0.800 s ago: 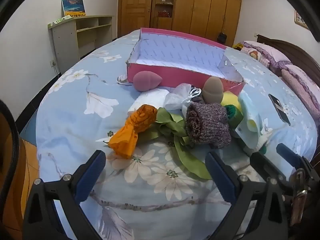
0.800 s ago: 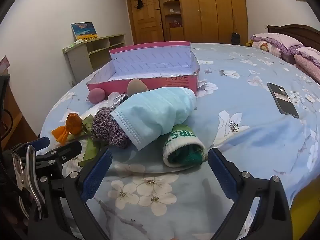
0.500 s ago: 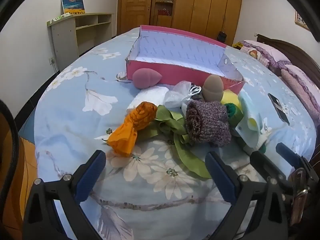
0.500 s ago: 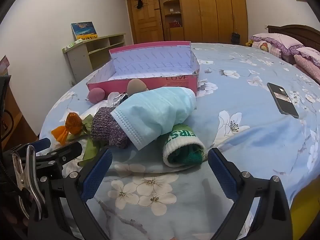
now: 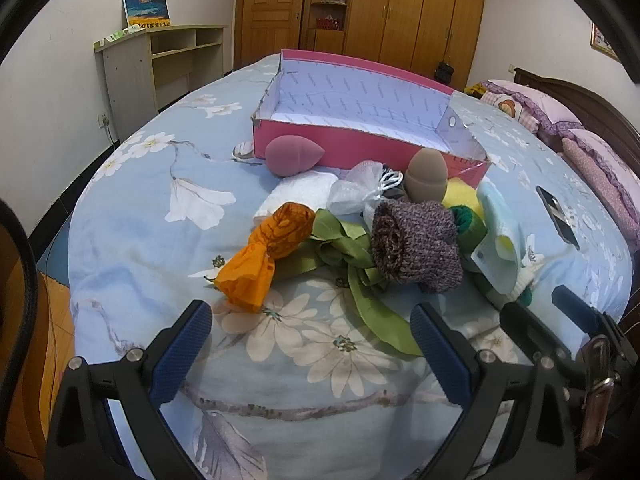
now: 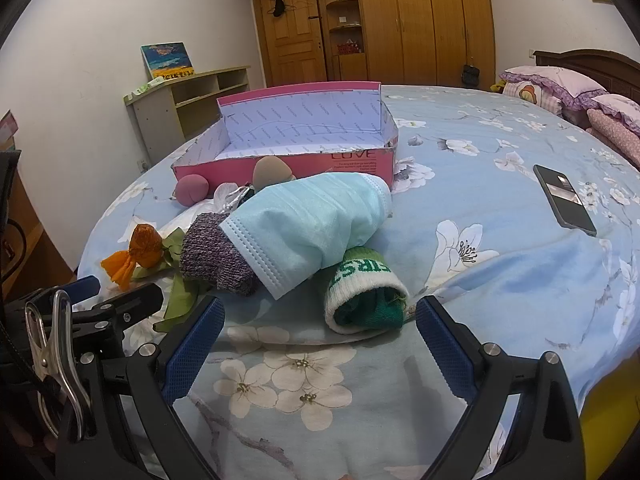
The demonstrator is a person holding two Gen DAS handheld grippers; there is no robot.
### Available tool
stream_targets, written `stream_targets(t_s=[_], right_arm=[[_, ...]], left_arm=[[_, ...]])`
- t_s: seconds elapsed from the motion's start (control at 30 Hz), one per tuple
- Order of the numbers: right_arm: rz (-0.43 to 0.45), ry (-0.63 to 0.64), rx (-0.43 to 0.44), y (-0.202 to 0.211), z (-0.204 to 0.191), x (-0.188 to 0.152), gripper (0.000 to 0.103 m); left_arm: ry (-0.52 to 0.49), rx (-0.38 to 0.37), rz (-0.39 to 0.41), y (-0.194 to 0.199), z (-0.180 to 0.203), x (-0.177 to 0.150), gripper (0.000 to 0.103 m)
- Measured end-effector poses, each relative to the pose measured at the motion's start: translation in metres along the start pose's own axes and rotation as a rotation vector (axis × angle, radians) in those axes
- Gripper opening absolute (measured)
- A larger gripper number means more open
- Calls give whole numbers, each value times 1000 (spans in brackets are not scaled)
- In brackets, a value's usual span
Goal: Organize soft objects
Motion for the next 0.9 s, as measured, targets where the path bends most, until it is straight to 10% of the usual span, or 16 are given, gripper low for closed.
stream_targets(t_s=[0.9], right_arm=[[1,-6,-3,-1,3,0,99]], left_arm=[[12,2,-9,0,-1,0,101]])
Point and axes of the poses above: each gripper's, at about its wrist camera, not at the fingertips, and y roughly against the way its jaws point, z to its right, x to its top, the point moved 8 cm from there along -y, roughly the way its jaws point, and after that the axes turned 8 degrees about -y, right-handed, at the moved point
